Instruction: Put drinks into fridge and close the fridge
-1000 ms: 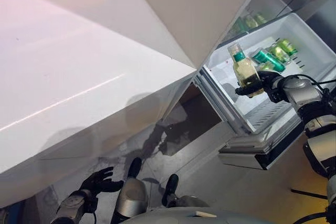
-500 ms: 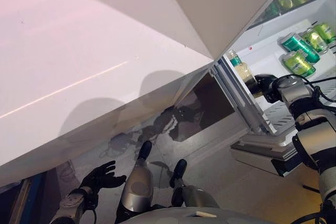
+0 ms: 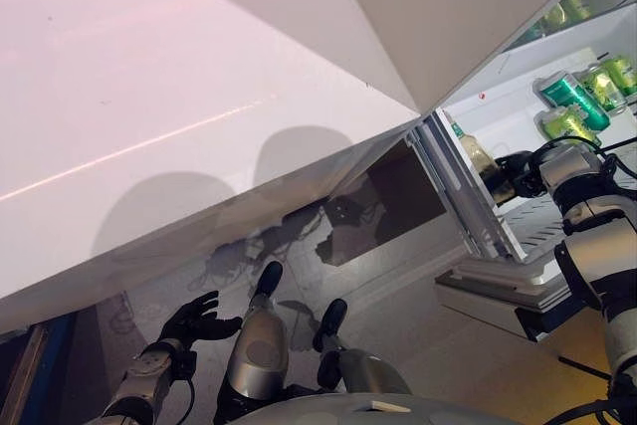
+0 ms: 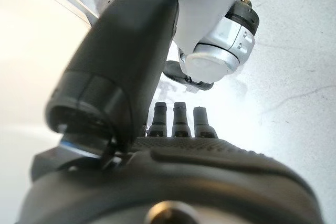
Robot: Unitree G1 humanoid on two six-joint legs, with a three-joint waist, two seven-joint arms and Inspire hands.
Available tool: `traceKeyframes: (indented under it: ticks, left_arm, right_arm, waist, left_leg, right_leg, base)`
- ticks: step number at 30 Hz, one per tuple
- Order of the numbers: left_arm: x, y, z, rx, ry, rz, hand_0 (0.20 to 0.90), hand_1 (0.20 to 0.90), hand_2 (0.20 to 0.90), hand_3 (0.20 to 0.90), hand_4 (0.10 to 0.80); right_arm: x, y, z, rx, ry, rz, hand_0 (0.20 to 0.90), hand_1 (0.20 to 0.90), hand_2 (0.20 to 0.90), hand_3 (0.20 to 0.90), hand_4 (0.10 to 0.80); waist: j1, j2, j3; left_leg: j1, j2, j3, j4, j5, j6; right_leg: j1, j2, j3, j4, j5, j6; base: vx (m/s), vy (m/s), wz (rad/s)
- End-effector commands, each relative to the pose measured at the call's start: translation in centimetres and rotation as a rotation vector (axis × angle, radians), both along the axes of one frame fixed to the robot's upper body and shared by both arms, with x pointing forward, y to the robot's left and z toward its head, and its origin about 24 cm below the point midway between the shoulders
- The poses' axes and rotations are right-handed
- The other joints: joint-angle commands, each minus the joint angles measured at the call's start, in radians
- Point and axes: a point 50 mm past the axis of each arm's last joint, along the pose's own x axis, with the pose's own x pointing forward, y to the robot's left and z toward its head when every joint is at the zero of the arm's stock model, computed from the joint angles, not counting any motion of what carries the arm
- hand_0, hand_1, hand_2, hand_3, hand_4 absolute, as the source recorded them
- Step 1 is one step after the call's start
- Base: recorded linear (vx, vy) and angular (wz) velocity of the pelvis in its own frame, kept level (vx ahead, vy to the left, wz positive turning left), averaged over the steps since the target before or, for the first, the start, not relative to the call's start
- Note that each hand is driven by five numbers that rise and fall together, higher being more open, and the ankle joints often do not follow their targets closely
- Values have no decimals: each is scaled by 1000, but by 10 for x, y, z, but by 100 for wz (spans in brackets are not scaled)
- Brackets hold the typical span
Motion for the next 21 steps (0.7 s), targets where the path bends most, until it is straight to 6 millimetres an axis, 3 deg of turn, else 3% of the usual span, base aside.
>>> traceKeyframes:
  ticks: [1,7,8,9,11,13,15,21]
  left_arm:
    - [-24,8,-3,35,61,-51,900,900,900,900,800]
    - [-24,7,-3,35,68,-53,900,900,900,900,800]
    - [-24,7,-3,35,69,-52,900,900,900,900,800]
    - [-25,7,-3,34,69,-52,900,900,900,900,800]
    - [-23,4,-3,31,73,-47,900,900,900,900,800]
    - [-19,0,-2,30,86,-45,900,900,900,900,800]
    - [-12,-1,1,32,104,-36,900,900,900,900,800]
    - [9,-1,10,11,111,-4,900,900,900,900,800]
  right_arm:
    - [-1,-20,41,-56,-61,-30,300,300,300,200,100]
    - [-3,-22,34,-52,-51,-39,305,305,305,205,105]
    - [-4,-22,33,-54,-49,-39,429,429,429,351,251]
    - [-4,-23,33,-53,-49,-41,462,462,462,389,289]
    - [-4,-21,30,-55,-46,-37,691,691,691,656,556]
    - [-3,-18,26,-57,-37,-36,815,815,815,801,701]
    - [-3,-18,29,-55,-24,-29,900,900,900,900,800]
    - [-3,-25,44,-83,-52,-18,900,900,900,900,800]
  waist:
    - [19,1,-57]
    - [17,3,-59]
    - [17,3,-60]
    - [16,3,-61]
    - [14,6,-63]
    - [12,6,-72]
    - [8,4,-88]
    - [-14,13,-102]
  left_leg:
    - [-31,-57,48,-15,-14,63]
    - [-27,-57,49,-13,-12,64]
    - [-26,-56,50,-13,-13,63]
    - [-25,-56,50,-14,-13,63]
    - [-22,-57,48,-14,-12,64]
    - [-16,-56,50,-13,-14,62]
    - [-9,-54,53,-10,-20,63]
    - [-6,-54,62,-9,-21,68]
  right_leg:
    - [-68,16,7,42,73,23]
    - [-64,17,8,42,75,23]
    - [-62,17,8,42,75,24]
    - [-62,17,9,41,75,24]
    - [-60,18,13,40,77,26]
    - [-55,18,16,39,76,25]
    - [-50,18,19,39,72,22]
    - [-58,19,31,44,74,19]
  base:
    - [0,0,0]
    - [0,0,0]
    - [0,0,0]
    - [0,0,0]
    - [20,8,0]
    - [74,20,0]
    - [81,6,0]
    - [4,43,-3]
